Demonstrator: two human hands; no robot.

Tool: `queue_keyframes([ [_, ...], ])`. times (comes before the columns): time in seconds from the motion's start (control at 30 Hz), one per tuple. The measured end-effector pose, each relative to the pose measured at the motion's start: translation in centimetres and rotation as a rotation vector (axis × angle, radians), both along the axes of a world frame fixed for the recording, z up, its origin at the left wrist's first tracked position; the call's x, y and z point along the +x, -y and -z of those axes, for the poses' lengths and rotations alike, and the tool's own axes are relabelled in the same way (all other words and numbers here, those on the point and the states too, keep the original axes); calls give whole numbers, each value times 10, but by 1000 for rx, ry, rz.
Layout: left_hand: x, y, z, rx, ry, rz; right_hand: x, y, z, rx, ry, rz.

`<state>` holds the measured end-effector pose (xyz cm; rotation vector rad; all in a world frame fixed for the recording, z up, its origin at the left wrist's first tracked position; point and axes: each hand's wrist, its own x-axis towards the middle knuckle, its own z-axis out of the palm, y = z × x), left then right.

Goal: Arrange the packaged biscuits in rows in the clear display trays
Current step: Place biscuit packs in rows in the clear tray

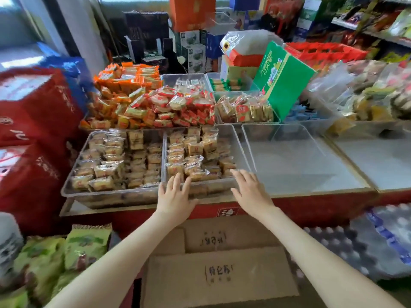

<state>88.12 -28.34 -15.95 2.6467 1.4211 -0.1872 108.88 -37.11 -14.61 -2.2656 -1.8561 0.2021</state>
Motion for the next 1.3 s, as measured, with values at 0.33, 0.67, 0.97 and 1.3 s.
queue_keyframes([
  [0.33,-20,-36,30,-48,-56,-84,-16,-114,38,-121,-192,-217],
  [0.67,6,-77,47,-22,274,23,-5,-145,43,-210,-271,-283],
  [0.97,25,-104,27,-498,841,-262,1,-155,15,-69,-703,-253],
  [1.3,6,-109,20,-643,1178,-695,11,-161,27,-288,-402,-328],
])
